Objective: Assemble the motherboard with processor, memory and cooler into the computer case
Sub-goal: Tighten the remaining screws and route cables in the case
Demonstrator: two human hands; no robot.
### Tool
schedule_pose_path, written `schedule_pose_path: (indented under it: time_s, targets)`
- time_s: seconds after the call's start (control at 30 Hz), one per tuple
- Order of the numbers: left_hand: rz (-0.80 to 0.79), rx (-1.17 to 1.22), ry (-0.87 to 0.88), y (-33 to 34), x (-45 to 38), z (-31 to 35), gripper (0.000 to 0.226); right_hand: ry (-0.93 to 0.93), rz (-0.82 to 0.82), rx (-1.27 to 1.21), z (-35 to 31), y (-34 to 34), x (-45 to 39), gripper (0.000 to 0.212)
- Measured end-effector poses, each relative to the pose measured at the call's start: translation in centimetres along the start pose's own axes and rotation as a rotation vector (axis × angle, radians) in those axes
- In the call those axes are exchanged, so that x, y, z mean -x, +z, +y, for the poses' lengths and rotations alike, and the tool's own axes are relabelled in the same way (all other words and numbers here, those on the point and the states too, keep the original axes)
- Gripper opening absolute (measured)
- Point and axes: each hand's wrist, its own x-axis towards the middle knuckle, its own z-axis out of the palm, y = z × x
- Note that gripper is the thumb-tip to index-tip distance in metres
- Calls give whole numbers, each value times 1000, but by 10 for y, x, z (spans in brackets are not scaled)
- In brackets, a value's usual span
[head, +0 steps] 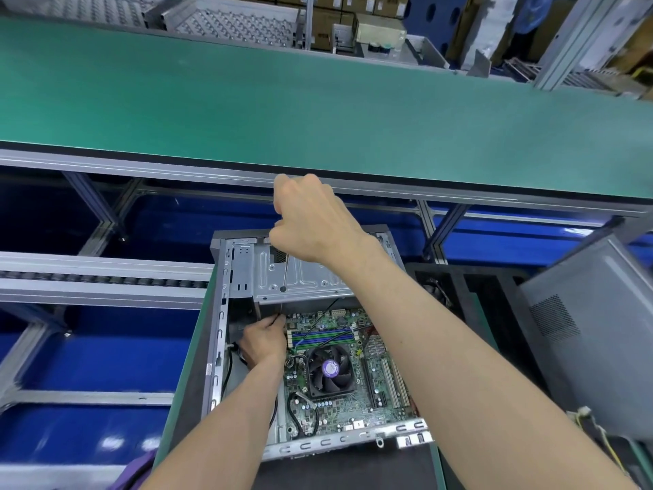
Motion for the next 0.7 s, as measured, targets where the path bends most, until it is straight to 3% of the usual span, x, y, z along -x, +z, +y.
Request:
schedule_pose_path:
  time_s: [0.1, 0.17, 0.3, 0.7]
  targets:
    - [23, 94, -93, -5, 0, 3, 5, 27, 11, -20, 2, -2, -1, 18]
    - [58, 156, -179, -8, 0, 4, 18, 41, 14, -28, 5, -2, -1, 19]
    - [103, 312, -341, -14, 3, 7, 17, 92, 34, -79, 11, -3, -1, 24]
    - [-17, 741, -549, -18, 13, 15, 6, 305, 85, -253, 44, 2, 1, 23]
